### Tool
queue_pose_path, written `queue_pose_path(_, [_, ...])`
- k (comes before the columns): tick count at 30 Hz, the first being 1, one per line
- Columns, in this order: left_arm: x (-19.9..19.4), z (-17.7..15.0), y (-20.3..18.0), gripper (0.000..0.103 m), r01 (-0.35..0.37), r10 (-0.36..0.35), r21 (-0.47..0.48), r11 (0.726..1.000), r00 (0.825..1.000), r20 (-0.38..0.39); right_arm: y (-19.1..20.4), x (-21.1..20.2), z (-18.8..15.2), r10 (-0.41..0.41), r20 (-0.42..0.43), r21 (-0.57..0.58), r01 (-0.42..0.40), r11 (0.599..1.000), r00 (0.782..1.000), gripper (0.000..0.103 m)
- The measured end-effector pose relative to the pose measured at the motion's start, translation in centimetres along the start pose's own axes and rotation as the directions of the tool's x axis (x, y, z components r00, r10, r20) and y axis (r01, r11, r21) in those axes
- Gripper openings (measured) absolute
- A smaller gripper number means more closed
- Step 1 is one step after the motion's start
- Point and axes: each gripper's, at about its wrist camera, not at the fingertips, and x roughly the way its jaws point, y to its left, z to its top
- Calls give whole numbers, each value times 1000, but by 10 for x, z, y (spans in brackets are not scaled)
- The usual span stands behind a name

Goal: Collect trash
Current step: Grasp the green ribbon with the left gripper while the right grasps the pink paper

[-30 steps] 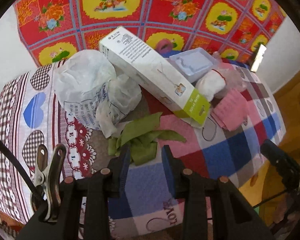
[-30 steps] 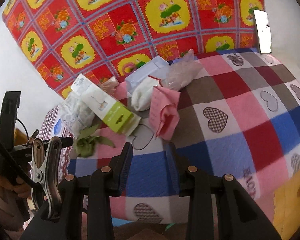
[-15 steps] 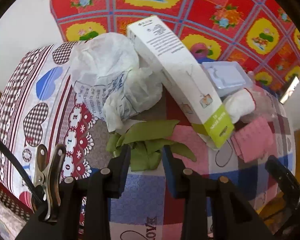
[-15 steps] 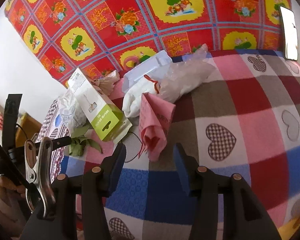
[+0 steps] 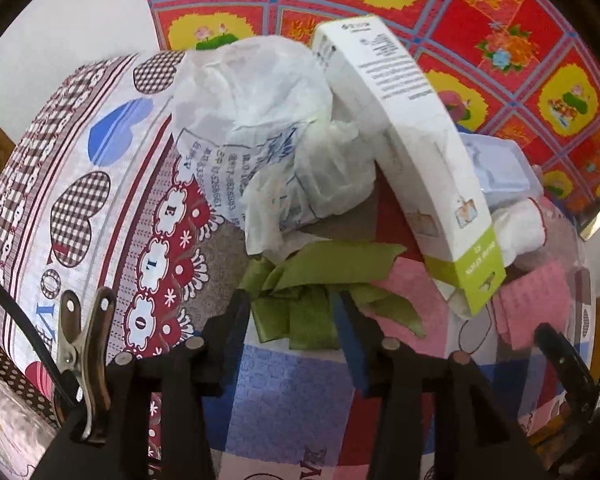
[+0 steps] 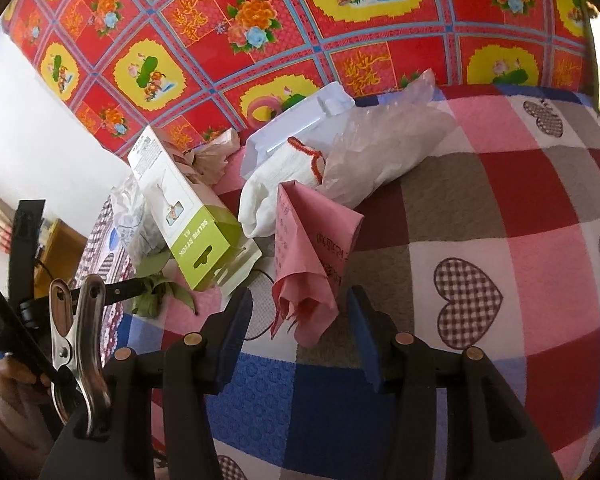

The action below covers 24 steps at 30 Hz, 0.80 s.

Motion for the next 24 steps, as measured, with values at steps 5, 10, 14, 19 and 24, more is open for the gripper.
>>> queue_pose_path(5, [11,4,0,53,-9,9,10,1000,1000,-6,-5,6,-2,10,-22,17,-10,1000,1000,48])
queue_pose_path(10, [21,0,-9,53,-7,7,27,1000,1000,-16,-6,11,-5,29,-36,11,-29,1000,999,32])
queue_pose_path(14, [25,-3,-16,53,-43,42,70,997,999,14,-5,10,-7,52,-28,6,-52,999,998,23])
queue_pose_path(19, [28,-3,-22,53,-78,76,66,995,997,32,-6,1,-9,71,-1,-7,-71,997,998,11])
queue_pose_path(24, [32,-1,-25,51,-91,88,70,993,996,32,-9,-8,-13,85,10,-14,-85,996,996,7])
